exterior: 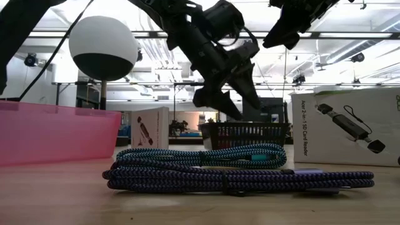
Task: Pick and place items into bin
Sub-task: Put the left white box into the blue bin
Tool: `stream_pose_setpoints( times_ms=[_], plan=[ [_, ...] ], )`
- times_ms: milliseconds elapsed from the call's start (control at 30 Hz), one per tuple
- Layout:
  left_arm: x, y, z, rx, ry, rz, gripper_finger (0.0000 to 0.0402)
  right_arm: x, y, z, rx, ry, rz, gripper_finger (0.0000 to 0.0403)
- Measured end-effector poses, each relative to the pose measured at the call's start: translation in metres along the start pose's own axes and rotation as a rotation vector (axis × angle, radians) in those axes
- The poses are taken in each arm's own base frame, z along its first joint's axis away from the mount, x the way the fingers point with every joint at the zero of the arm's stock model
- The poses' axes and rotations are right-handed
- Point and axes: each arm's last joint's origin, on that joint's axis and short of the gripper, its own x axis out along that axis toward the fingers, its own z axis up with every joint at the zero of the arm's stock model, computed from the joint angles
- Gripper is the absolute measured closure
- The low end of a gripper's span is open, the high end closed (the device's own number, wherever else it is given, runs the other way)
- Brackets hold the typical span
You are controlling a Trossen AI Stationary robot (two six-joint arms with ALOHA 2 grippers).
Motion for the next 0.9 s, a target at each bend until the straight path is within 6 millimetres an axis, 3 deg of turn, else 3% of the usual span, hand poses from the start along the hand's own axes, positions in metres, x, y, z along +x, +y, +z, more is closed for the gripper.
stream_pose_setpoints(
  times_ms=[200,467,733,900],
  plan=[
    [-0.02,-0.007,0.006,0.033,-0.001,-0.091,0.0133,0.0,0.0,0.0,-0.004,0.0,0.0,0.0313],
    [-0.073,-0.017,0.006,0.275,0.061,-0.127,0.0132,0.0,0.0,0.0,-0.019,0.003,0.0,0.0304],
    [-0.131,-0.01,-0.012,0.531,0.223,-0.011,0.0132,0.0,0.0,0.0,-0.018,0.002,-0.001,0.0308],
    [-0.15,0.001,-0.024,0.603,0.372,0.106,0.0132,0.0,0.0,0.0,-0.017,0.001,-0.001,0.0316]
  ],
)
